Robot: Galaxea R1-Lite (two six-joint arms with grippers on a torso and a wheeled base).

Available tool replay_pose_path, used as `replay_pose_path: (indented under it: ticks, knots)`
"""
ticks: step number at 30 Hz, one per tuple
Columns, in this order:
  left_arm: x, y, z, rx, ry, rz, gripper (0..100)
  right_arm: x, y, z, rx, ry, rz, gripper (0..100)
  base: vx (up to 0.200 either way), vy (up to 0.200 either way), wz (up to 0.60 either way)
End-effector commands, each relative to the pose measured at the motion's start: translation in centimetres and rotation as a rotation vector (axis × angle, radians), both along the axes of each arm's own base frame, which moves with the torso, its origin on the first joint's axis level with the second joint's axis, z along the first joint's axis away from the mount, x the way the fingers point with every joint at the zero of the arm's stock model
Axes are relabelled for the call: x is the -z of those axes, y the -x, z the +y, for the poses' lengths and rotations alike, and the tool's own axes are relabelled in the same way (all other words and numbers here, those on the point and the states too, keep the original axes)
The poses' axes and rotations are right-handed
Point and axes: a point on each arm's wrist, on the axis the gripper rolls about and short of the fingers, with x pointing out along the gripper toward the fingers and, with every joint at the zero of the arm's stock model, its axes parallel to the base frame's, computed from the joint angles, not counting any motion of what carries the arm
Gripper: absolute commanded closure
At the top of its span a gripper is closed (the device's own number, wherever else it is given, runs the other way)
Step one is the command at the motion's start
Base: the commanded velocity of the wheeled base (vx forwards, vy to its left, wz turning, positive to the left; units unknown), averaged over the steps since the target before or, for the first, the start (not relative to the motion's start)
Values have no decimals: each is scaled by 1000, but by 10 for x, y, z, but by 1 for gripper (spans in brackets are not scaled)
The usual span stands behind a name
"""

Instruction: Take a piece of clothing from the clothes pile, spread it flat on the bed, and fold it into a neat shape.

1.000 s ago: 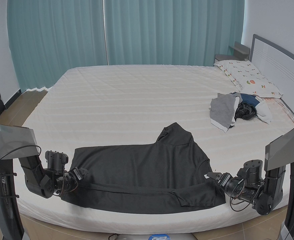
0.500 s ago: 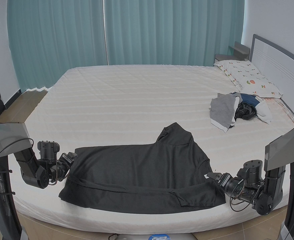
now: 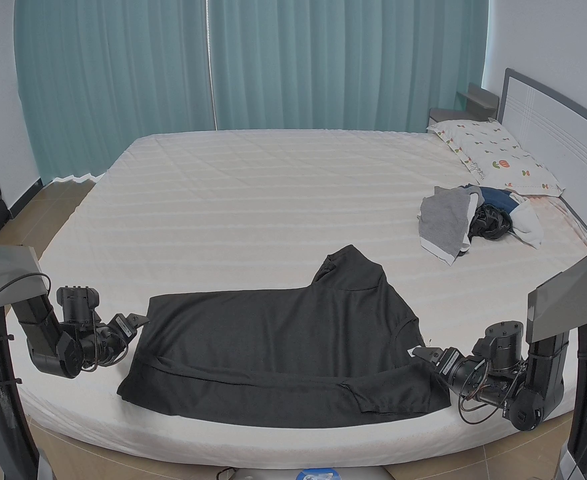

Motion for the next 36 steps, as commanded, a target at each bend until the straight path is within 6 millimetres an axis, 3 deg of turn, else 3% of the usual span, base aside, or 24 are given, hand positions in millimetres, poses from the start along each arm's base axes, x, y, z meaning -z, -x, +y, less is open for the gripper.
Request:
replay_pose_path:
  ticks: [1, 11, 12, 36]
  knots:
    - [7, 12, -2, 57, -34, 42, 0, 1, 0, 0, -2, 0, -2, 0, 0, 0, 0]
    - [11, 10, -20, 113, -51, 52, 0, 1, 0, 1, -3, 1, -1, 0, 0, 0, 0]
    - [12, 9, -21, 115, -51, 54, 100, 1, 0, 1, -3, 1, -1, 0, 0, 0, 0]
    - [17, 7, -7, -24, -62, 74, 100, -1, -4, 0, -29, 44, -37, 0, 0, 0, 0]
